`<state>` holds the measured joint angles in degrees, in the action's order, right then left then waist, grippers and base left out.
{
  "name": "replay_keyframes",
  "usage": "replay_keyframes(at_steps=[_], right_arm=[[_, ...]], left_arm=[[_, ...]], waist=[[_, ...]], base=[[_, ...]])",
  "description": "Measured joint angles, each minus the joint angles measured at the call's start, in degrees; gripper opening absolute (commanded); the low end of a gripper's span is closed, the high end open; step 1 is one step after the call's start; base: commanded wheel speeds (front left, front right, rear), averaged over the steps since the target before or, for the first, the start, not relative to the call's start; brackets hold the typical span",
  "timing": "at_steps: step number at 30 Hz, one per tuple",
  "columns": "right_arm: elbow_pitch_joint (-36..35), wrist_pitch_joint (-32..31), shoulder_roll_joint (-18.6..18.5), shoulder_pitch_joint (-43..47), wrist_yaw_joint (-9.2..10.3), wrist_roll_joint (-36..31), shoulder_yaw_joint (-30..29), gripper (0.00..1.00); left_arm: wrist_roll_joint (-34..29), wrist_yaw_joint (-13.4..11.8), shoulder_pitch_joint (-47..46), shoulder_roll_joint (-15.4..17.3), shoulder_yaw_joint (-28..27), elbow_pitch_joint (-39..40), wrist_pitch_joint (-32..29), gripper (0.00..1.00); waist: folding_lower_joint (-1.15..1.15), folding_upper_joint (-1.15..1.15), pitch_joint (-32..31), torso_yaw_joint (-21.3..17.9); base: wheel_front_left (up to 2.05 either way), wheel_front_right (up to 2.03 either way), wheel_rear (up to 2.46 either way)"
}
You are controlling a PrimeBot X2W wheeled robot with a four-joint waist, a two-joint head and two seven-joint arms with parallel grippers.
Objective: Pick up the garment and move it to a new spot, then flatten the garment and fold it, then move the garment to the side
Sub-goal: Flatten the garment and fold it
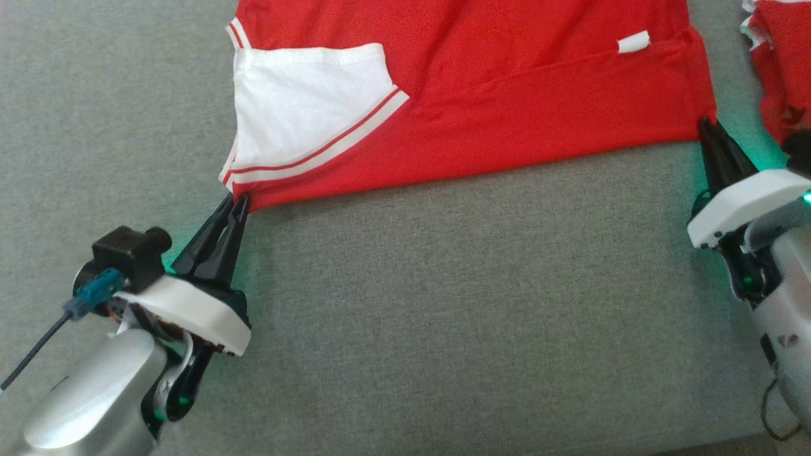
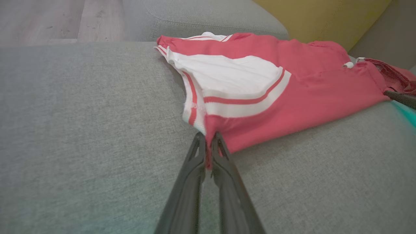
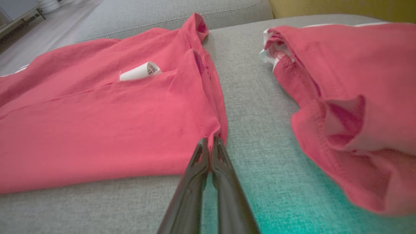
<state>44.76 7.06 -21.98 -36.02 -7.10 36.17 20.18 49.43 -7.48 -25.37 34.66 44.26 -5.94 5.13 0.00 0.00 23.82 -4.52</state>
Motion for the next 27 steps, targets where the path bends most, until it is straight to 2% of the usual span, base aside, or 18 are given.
replay_keyframes(at_steps=[6, 14, 21, 27], right_arm=[[-1.75, 0.59, -3.21, 2.50, 0.00, 2.08, 3.71, 0.00], [-6.80, 2.03, -8.94, 13.57, 0.00, 5.99, 5.01, 0.00], [-13.43, 2.57, -11.18, 25.43, -0.01, 7.68, 1.82, 0.00], [-19.65, 1.78, -10.68, 34.09, -0.01, 6.05, -3.36, 0.00]], left_arm=[[0.00, -0.11, 1.57, -0.10, 0.29, 0.80, 1.25, 0.00], [0.09, -2.57, 12.01, -1.31, 2.85, 4.31, 4.19, 0.00], [0.10, -5.67, 18.87, -1.07, 3.87, 7.66, 5.79, 0.00], [1.52, -6.02, 22.36, 0.43, 4.34, 10.04, 5.79, 0.00]], waist=[[0.00, 0.00, -2.35, 0.88], [-0.01, 0.00, -7.42, 3.17], [-0.02, 0.00, -9.25, 4.41], [0.00, 0.00, -8.88, 3.81]], base=[[0.00, 0.00, 0.00], [0.00, 0.00, 0.00], [0.00, 0.00, 0.00], [0.00, 0.00, 0.00]])
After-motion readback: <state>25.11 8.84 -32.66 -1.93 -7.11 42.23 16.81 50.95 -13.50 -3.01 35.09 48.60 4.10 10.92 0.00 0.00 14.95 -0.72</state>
